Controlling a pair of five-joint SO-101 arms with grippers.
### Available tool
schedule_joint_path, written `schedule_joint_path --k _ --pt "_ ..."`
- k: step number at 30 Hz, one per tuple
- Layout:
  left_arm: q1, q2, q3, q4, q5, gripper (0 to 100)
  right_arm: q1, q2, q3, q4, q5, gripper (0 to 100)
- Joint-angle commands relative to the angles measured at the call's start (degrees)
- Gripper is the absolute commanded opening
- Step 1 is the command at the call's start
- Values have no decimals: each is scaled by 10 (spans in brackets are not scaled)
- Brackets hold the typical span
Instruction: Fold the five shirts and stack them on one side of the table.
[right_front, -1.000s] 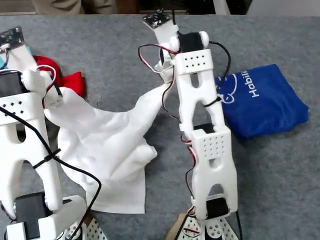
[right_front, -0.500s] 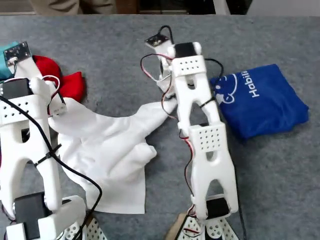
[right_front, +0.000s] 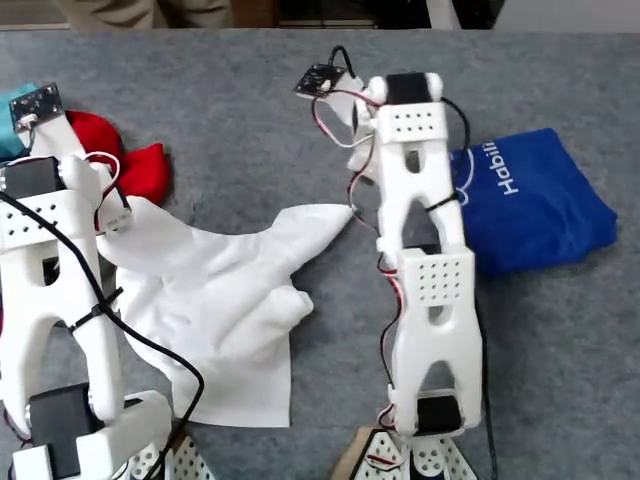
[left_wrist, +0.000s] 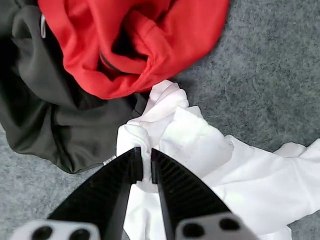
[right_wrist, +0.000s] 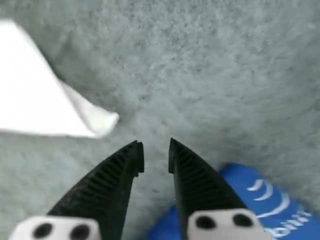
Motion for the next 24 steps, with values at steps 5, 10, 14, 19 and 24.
schedule_joint_path --k 5,10,14,19,24 --pt "-62 -20 -33 -4 -6 19 55 -57 -7 11 113 107" --pt "-93 -20 -51 -3 -28 19 71 -68 -2 11 125 107" --pt "-96 -20 -59 24 -42 19 68 -90 -2 11 124 107" --pt "-97 -21 -74 34 -42 19 67 -104 -2 11 123 107" --pt "-97 -21 -77 48 -42 19 69 -105 2 11 114 107"
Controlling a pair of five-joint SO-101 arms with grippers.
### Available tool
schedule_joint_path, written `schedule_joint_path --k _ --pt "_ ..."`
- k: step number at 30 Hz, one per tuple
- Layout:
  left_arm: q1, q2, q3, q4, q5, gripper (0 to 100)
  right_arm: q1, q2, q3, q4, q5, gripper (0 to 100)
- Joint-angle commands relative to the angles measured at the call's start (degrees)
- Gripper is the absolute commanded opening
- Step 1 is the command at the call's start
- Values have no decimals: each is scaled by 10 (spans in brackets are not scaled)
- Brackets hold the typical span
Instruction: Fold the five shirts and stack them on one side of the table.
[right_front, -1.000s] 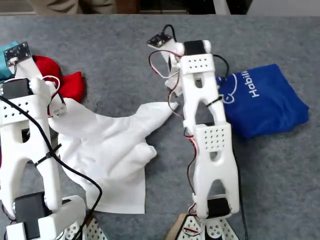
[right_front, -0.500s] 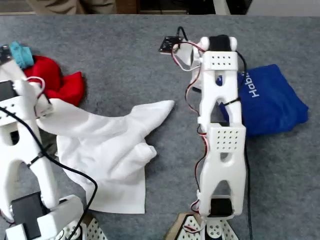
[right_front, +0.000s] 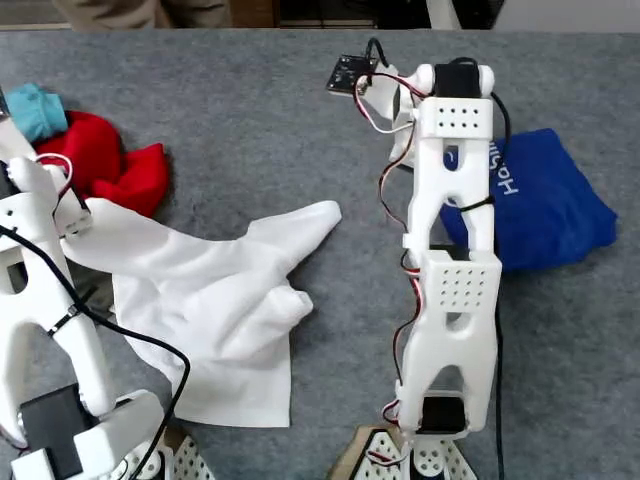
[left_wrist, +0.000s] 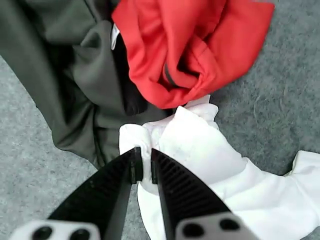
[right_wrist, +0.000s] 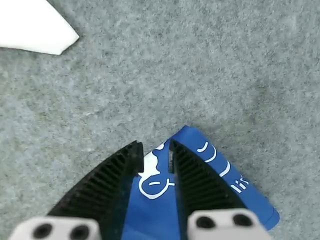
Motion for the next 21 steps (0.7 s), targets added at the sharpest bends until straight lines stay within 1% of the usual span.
schedule_joint_path --k 1,9,17,21 --pt "-8 -21 -33 18 -4 19 8 -50 3 11 -8 107" --pt "-7 -21 -34 25 -4 19 6 -71 24 11 -40 107" --pt "-8 -21 -34 29 -4 19 -22 -163 178 9 -44 107" --pt "-8 -21 -34 29 -4 19 -34 -200 226 8 -44 107"
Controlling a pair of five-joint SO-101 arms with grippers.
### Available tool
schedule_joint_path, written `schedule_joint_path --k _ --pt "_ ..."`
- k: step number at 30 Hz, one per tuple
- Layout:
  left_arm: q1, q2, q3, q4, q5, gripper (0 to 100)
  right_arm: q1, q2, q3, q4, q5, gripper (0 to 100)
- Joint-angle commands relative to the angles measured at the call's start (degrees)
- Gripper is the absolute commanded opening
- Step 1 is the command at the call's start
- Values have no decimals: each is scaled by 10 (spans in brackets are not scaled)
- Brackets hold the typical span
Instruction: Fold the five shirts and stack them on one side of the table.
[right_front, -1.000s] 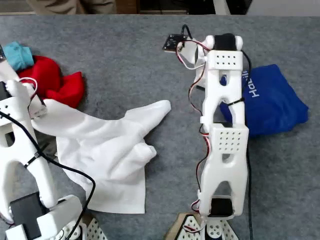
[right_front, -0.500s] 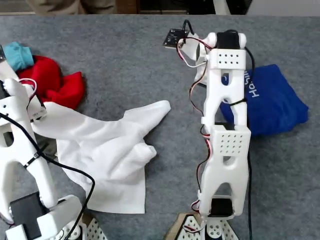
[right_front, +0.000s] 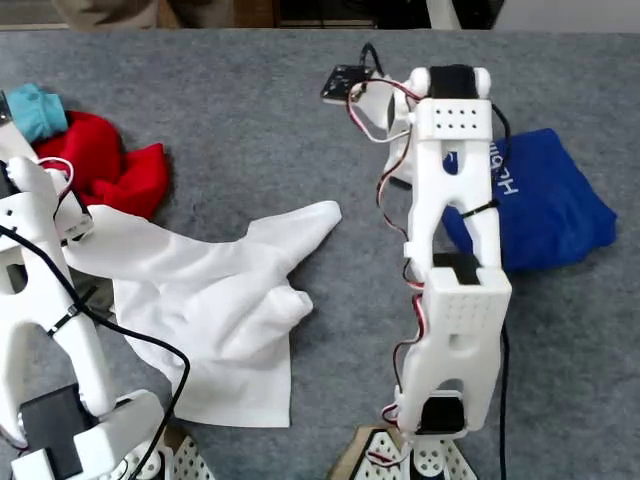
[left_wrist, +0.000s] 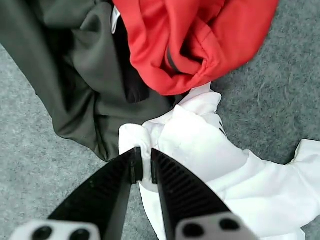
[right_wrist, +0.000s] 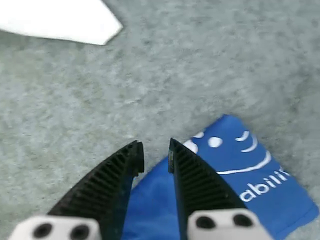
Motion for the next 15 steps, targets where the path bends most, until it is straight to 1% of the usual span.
schedule_joint_path --k 1,15 --pt "-8 -21 -31 3 -4 19 -15 -71 26 8 -8 107" --pt "-8 -21 -31 2 -4 19 -17 -109 95 8 -8 107"
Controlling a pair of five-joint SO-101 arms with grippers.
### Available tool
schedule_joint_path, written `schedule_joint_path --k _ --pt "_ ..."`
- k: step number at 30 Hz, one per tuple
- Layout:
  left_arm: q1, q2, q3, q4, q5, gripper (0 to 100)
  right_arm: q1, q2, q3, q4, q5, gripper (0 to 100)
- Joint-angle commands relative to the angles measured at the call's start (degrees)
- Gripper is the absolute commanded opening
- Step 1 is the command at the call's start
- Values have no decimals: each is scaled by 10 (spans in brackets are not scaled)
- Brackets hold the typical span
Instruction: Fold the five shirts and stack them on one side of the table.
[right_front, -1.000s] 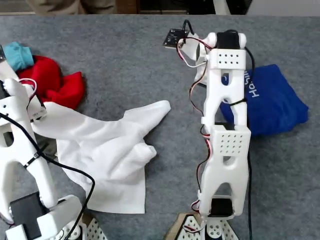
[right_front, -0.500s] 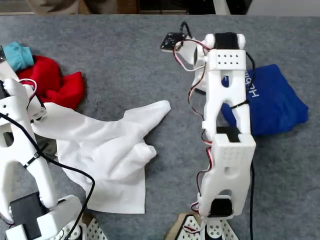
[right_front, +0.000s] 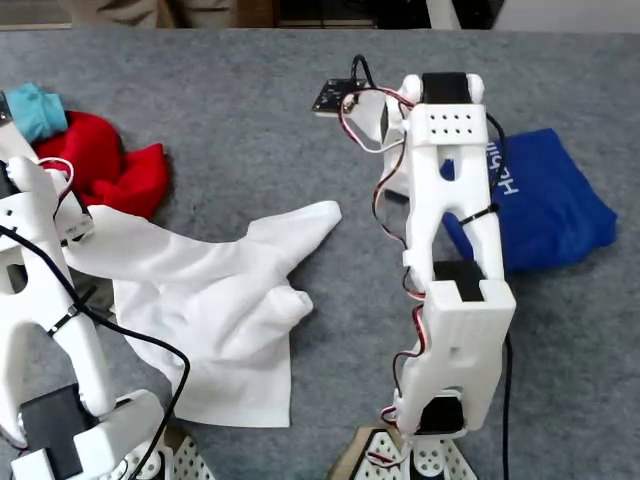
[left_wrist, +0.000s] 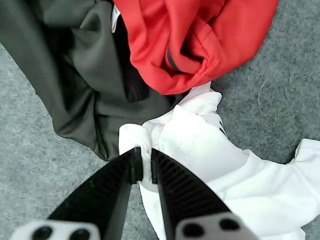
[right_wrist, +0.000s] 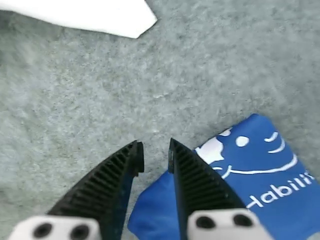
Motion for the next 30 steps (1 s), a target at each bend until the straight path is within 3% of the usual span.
schedule_joint_path --k 1,6,19,30 --pt "-8 -21 -31 1 -4 19 -10 -60 9 8 -7 107" --pt "-8 -21 -31 2 -4 19 -10 -60 11 8 -2 107" --pt "-34 -21 -31 1 -4 19 -18 -44 11 -33 156 107" --pt "-86 -16 -79 -1 -4 19 -121 46 7 -86 134 107"
